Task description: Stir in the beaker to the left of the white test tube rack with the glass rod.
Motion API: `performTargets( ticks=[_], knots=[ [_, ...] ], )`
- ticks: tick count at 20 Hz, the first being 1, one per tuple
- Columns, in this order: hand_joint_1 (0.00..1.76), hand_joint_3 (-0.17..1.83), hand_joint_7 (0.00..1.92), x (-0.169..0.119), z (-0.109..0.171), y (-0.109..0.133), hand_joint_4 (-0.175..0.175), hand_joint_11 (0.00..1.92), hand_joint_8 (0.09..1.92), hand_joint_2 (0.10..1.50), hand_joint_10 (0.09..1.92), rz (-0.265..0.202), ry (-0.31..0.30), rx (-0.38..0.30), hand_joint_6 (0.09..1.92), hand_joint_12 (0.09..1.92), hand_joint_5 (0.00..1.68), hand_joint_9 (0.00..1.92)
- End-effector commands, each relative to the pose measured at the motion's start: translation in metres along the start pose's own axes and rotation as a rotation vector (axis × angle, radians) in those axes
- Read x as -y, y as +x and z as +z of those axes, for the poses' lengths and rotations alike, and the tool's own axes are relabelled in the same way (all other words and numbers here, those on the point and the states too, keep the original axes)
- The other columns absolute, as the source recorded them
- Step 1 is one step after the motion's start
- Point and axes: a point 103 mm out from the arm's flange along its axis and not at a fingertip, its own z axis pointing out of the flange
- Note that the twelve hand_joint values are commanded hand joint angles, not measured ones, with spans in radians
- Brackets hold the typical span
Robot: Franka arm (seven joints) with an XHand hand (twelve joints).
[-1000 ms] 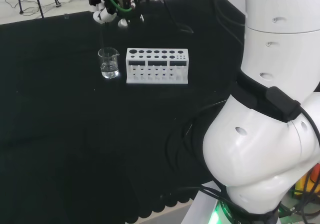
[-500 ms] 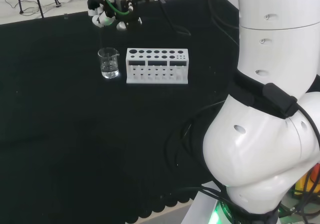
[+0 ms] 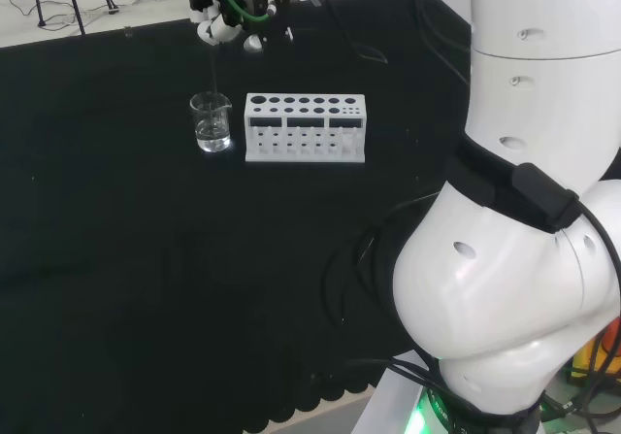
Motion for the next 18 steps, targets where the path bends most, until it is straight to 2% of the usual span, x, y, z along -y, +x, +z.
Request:
performTargets(
  ticks=[1, 11, 13, 18],
  knots=[
    [1.30, 0.70, 1.13, 0.012, 0.001, 0.002, -0.175, 1.66, 1.24, 0.74, 0.94, 0.008, 0.005, -0.003, 0.86, 0.71, 1.01, 1.66],
    [1.30, 0.70, 1.13, 0.004, 0.008, 0.042, -0.175, 1.66, 1.24, 0.74, 0.94, -0.038, 0.020, -0.018, 0.86, 0.71, 1.01, 1.66],
    [1.30, 0.70, 1.13, -0.002, 0.007, 0.043, -0.175, 1.66, 1.24, 0.74, 0.94, -0.038, 0.009, -0.022, 0.86, 0.71, 1.01, 1.66],
    [1.30, 0.70, 1.13, -0.009, 0.001, 0.025, -0.175, 1.66, 1.24, 0.74, 0.94, -0.018, -0.003, -0.012, 0.86, 0.71, 1.01, 1.66]
  ],
)
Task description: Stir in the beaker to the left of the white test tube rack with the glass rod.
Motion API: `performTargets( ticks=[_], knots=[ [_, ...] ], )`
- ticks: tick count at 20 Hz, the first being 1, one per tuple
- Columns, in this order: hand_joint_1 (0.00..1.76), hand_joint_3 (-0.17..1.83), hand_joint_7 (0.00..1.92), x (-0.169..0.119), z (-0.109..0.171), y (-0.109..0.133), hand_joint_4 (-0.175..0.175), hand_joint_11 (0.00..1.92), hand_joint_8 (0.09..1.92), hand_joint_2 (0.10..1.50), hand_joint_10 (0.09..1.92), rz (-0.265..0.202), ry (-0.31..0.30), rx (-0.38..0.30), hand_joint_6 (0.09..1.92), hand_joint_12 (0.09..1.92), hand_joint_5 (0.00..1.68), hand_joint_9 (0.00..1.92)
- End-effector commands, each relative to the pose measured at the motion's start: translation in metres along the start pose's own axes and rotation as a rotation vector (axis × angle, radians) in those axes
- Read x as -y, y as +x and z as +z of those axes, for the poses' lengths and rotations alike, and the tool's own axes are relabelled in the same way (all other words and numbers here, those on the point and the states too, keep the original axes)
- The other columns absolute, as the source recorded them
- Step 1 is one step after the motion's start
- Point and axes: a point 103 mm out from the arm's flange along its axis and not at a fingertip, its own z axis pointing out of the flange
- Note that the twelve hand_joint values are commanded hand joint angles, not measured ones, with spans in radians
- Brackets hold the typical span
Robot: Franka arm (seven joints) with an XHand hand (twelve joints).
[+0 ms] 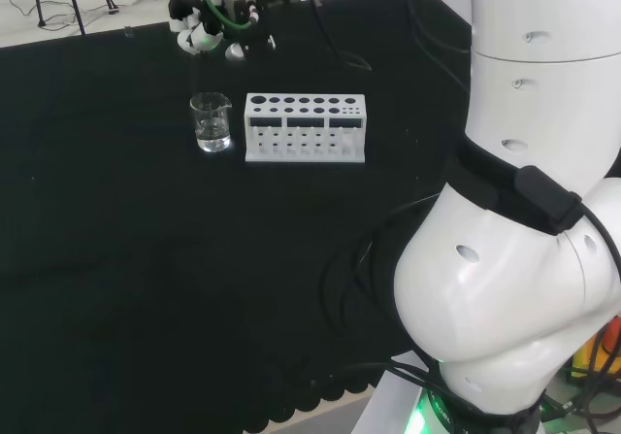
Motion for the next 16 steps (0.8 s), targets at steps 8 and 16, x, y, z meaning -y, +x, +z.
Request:
performTargets(
  ticks=[8, 16],
  knots=[
    [1.30, 0.70, 1.13, 0.019, -0.008, -0.048, -0.175, 1.66, 1.24, 0.74, 0.94, 0.079, 0.002, 0.025, 0.86, 0.72, 1.01, 1.66],
    [1.30, 0.70, 1.13, 0.024, -0.006, -0.005, -0.175, 1.66, 1.24, 0.74, 0.95, 0.022, 0.021, 0.022, 0.86, 0.71, 1.01, 1.66]
  ],
)
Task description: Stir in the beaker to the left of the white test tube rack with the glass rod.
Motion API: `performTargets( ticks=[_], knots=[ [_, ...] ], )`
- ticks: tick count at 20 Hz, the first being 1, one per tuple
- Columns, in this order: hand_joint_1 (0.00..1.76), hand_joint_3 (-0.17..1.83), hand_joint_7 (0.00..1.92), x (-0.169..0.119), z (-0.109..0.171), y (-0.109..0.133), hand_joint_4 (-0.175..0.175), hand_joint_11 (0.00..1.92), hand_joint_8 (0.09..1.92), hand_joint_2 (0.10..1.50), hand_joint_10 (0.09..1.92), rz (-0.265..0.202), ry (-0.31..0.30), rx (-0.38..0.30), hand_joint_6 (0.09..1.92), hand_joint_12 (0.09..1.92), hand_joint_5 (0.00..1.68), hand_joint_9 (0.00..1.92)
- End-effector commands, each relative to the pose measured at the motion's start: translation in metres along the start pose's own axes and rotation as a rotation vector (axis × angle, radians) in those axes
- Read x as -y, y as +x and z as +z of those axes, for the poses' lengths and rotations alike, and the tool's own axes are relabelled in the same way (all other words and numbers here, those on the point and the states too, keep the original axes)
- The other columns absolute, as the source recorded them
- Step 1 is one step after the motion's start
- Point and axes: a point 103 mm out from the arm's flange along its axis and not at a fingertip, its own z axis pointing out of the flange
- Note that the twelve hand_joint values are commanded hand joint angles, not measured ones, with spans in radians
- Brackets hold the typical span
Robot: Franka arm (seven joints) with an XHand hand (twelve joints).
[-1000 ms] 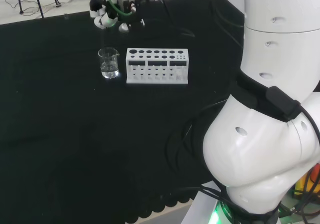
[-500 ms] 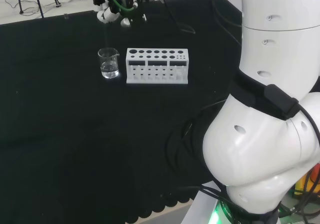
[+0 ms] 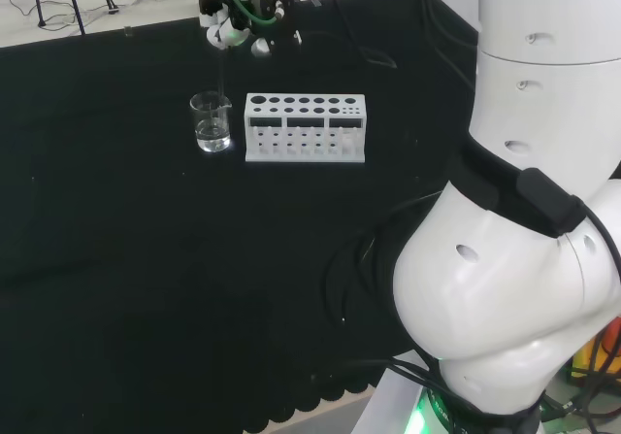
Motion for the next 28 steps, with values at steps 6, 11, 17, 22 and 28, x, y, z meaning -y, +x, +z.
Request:
performTargets(
  ticks=[6, 11, 17, 22, 28],
  knots=[
    [1.30, 0.70, 1.13, -0.010, 0.011, 0.032, -0.175, 1.66, 1.24, 0.74, 0.95, -0.048, 0.014, -0.025, 0.86, 0.71, 1.01, 1.66],
    [1.30, 0.70, 1.13, -0.028, 0.010, 0.016, -0.175, 1.66, 1.24, 0.74, 0.95, -0.043, 0.000, -0.030, 0.86, 0.71, 1.01, 1.66],
    [1.30, 0.70, 1.13, -0.020, 0.007, -0.015, -0.175, 1.66, 1.24, 0.74, 0.95, 0.000, 0.000, -0.030, 0.86, 0.71, 1.01, 1.66],
    [1.30, 0.70, 1.13, 0.003, 0.012, -0.025, -0.175, 1.66, 1.24, 0.74, 0.95, 0.043, 0.024, -0.046, 0.86, 0.71, 1.01, 1.66],
    [1.30, 0.70, 1.13, 0.002, 0.009, 0.006, -0.175, 1.66, 1.24, 0.74, 0.95, 0.019, 0.025, -0.060, 0.86, 0.71, 1.01, 1.66]
  ],
)
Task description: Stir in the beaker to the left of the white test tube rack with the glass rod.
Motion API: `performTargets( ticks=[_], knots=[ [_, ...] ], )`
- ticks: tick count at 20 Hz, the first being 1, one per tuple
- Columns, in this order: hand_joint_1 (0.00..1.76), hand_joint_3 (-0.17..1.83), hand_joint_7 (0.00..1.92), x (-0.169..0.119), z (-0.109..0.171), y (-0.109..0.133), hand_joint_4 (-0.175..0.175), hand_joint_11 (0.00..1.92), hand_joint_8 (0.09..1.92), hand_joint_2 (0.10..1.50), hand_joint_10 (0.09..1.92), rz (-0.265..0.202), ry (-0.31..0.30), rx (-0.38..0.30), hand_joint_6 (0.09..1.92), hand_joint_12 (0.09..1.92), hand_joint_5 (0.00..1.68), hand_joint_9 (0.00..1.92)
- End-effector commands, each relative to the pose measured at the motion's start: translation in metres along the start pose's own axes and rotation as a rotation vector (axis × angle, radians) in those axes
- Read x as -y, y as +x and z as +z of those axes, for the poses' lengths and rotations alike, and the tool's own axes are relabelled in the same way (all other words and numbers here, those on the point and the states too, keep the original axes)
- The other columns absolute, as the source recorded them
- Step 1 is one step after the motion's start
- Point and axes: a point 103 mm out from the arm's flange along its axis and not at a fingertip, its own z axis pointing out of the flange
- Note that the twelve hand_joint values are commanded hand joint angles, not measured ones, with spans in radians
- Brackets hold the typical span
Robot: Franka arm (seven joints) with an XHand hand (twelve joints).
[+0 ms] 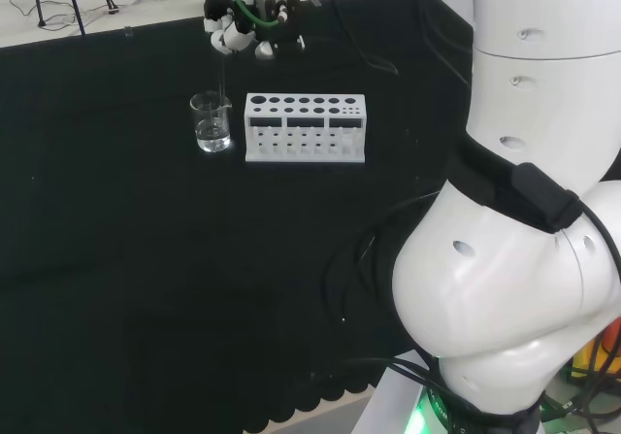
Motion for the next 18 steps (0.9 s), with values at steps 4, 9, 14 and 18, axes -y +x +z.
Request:
performTargets(
  ticks=[4, 9, 14, 18],
  knots=[
    [1.30, 0.70, 1.13, -0.008, 0.000, 0.047, -0.175, 1.66, 1.24, 0.74, 0.95, -0.044, 0.002, -0.004, 0.86, 0.71, 1.01, 1.66],
    [1.30, 0.71, 1.13, -0.024, 0.002, 0.043, -0.175, 1.66, 1.24, 0.74, 0.95, -0.042, 0.000, 0.003, 0.86, 0.71, 1.01, 1.66],
    [1.30, 0.71, 1.13, -0.030, -0.003, 0.015, -0.175, 1.66, 1.24, 0.74, 0.95, -0.010, -0.015, -0.005, 0.86, 0.71, 1.01, 1.66],
    [1.30, 0.71, 1.13, -0.022, -0.006, 0.003, -0.175, 1.66, 1.24, 0.74, 0.95, 0.008, -0.021, 0.000, 0.86, 0.71, 1.01, 1.66]
  ],
)
